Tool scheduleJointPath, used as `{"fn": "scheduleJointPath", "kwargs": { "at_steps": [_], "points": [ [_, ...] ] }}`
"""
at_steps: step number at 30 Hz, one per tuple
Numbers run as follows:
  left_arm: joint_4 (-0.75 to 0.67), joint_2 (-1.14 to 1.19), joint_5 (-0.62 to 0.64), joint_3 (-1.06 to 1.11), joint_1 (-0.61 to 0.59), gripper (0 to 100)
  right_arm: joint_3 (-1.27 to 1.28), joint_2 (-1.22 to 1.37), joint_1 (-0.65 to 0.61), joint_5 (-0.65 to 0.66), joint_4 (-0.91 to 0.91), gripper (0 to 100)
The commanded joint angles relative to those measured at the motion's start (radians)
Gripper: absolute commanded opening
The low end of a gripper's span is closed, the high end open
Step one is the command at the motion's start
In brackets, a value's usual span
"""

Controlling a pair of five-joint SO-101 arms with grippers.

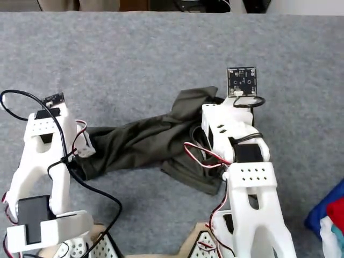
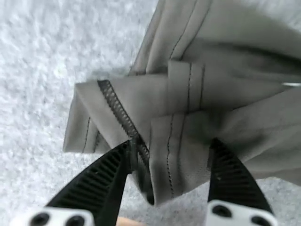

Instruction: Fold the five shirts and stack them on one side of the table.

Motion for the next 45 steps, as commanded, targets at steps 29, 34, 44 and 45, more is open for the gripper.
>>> {"fn": "scheduleJointPath", "kwargs": {
  "at_steps": [29,34,44,45],
  "points": [
    [-0.057,-0.015,0.086,-0.247,0.038,2,-0.018,0.001,-0.013,0.002,0.002,0.5],
    [0.068,-0.008,0.084,-0.5,0.04,2,-0.084,-0.001,-0.012,0.003,0.011,0.5],
    [0.245,-0.015,0.084,-1.022,0.032,2,-0.579,0.001,-0.01,0.003,0.126,0.5],
    [0.267,-0.015,0.084,-1.079,0.034,2,-0.638,0.001,-0.01,0.003,0.144,0.5]
  ]
}}
